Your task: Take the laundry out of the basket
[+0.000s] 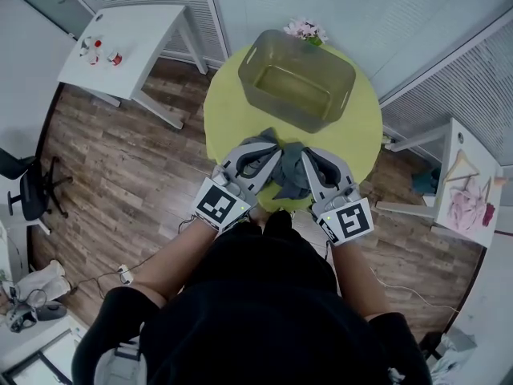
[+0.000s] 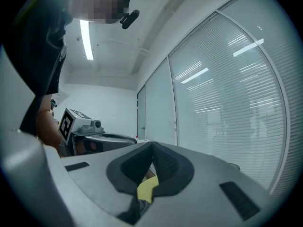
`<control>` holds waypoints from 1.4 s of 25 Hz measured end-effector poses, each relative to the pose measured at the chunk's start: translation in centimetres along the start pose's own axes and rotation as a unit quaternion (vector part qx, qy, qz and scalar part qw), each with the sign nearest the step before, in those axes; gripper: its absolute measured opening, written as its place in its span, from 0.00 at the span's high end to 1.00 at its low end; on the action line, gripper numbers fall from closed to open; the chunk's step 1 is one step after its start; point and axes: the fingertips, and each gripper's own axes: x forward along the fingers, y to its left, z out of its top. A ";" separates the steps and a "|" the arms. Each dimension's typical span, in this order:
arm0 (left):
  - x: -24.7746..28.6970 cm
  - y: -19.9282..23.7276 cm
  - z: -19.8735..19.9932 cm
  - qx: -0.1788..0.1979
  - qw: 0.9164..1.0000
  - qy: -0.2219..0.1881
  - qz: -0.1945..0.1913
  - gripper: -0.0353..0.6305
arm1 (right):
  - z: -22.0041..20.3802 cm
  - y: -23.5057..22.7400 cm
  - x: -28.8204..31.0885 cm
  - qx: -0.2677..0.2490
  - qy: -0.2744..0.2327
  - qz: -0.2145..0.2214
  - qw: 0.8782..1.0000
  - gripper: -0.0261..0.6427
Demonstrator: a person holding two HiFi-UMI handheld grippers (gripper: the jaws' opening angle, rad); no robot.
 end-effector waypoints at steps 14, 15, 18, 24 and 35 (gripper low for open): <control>0.4 1.0 0.2 0.001 1.000 -0.003 0.005 0.93 | -0.1 -0.2 1.2 0.001 0.003 0.007 1.000 0.93; 0.4 1.0 0.1 0.002 1.000 -0.001 0.004 0.93 | -0.1 -0.1 1.3 0.001 0.003 0.008 1.000 0.93; 0.5 1.1 0.1 -0.003 1.000 -0.005 0.006 0.93 | -0.1 0.1 1.3 -0.001 0.005 0.011 1.000 0.93; 0.6 1.3 -0.1 -0.006 1.000 -0.006 0.009 0.93 | -0.3 0.1 1.6 -0.002 0.006 0.010 1.000 0.93; 1.0 0.8 -0.6 -0.002 1.000 0.006 0.003 0.93 | -1.1 -0.1 1.2 0.000 0.015 0.009 1.000 0.93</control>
